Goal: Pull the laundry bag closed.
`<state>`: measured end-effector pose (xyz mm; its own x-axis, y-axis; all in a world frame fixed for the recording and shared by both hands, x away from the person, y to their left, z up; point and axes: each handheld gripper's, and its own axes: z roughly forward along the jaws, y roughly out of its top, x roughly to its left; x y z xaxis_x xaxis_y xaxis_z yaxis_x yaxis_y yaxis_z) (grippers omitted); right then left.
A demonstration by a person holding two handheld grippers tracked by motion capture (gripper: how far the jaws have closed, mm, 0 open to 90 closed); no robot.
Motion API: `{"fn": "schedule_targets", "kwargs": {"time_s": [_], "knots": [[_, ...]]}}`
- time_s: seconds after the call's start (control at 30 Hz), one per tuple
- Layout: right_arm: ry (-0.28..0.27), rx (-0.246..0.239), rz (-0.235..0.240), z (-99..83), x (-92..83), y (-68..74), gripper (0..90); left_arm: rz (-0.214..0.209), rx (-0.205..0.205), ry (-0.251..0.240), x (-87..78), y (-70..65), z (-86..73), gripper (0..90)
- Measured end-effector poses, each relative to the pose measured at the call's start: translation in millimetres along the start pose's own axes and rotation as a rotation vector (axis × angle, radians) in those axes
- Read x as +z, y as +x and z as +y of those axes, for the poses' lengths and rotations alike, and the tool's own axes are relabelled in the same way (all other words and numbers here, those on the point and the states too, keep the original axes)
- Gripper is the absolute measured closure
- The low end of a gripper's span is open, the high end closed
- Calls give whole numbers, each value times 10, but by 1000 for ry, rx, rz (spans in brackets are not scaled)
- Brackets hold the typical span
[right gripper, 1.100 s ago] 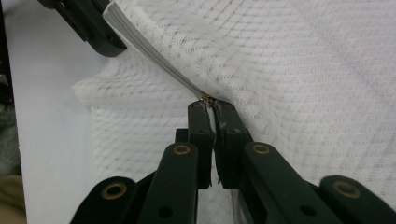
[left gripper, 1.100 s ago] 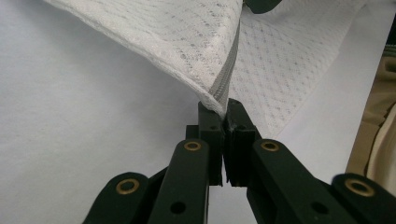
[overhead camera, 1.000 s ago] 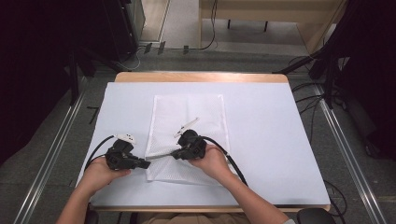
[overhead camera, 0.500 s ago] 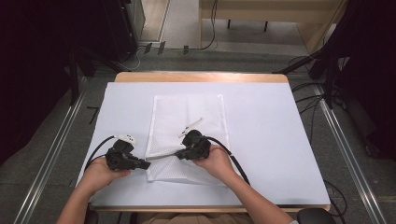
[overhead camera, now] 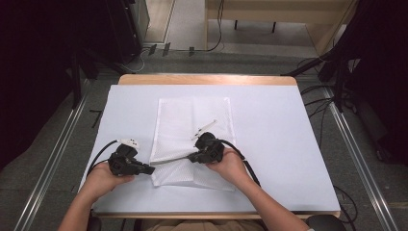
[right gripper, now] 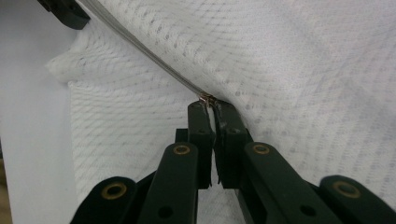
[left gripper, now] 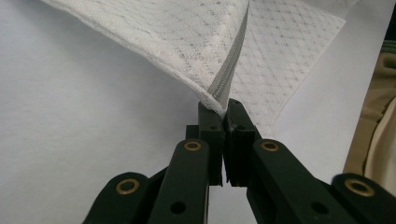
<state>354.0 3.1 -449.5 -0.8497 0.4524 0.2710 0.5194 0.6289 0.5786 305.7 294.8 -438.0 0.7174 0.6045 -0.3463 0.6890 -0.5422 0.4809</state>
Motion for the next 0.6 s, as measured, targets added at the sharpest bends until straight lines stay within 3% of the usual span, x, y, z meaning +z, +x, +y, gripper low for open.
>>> {"fn": "schedule_targets", "kwargs": {"time_s": [0.6], "knots": [[-16,62,-26,-193,-141,-167,884,-15,-1,3,-13,13,-13,882]]}}
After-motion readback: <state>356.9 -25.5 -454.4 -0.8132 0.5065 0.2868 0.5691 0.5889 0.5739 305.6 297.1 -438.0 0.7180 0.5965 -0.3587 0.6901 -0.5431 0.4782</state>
